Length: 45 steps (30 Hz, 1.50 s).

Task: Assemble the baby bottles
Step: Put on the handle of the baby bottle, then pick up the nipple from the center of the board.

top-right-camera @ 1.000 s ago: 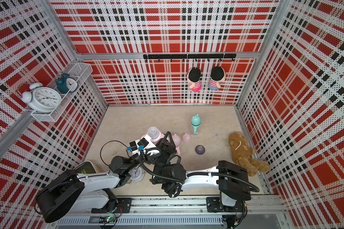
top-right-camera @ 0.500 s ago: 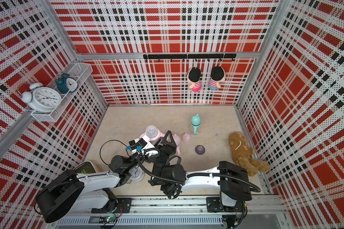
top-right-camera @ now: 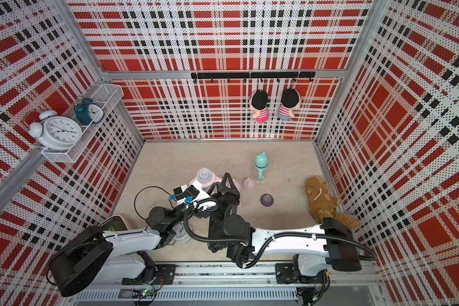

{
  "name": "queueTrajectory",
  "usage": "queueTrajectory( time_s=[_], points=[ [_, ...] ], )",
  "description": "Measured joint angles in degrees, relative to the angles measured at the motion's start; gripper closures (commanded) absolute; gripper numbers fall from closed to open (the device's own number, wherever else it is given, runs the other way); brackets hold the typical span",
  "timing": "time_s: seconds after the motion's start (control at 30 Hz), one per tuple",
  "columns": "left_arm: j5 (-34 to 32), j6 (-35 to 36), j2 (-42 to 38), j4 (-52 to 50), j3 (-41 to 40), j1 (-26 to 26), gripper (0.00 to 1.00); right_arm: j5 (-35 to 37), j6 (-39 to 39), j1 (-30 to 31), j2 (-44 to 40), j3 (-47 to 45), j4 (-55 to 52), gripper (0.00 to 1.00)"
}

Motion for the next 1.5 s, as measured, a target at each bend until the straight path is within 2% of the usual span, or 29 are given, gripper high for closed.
queueTrajectory(
  time_s=[0.07,0.27,0.4,0.63,0.87,1.03,1.2,1.37,1.5],
  points=[
    [0.0,0.0,-0.02,0.63,0.0,0.02,1.0,-1.27,7.82,0.0,-1.33,1.73,-9.79,0.37],
    [-0.35,0.0,0.13,-0.31,-0.04,0.81,1.0,-4.96,23.43,0.0,-2.82,4.15,-29.09,0.28],
    [-0.24,0.02,0.17,-0.35,-0.07,1.4,1.0,-10.88,34.4,0.02,-3.19,7.43,-43.12,0.16],
    [1.33,-0.39,1.88,2.47,-1.7,3.54,1.0,-22.73,50.38,-2.36,-6.34,11.28,-62.71,0.12],
    [2.64,-1.95,3.74,6.56,-4.22,6.08,1.0,-32.76,65.09,-12.57,-12.0,11.58,-74.69,0.11],
    [2.99,-1.79,3.23,6.84,-5.2,6.25,1.0,-39.67,73.42,-21.66,-19.06,5.79,-77.66,0.11],
    [2.84,-0.61,0.42,5.95,-6.56,6.23,1.0,-46.42,80.37,-33.86,-23.82,-0.44,-77.75,0.08],
    [1.29,2.1,-2.19,3.98,-7.04,4.85,1.0,-54.71,84.54,-46.66,-23.85,-10.73,-74.93,0.07],
    [-0.26,4.87,-4.15,0.33,-7.04,2.95,1.0,-58.51,86.6,-51.87,-22.45,-16.65,-72.22,0.06]
  ],
)
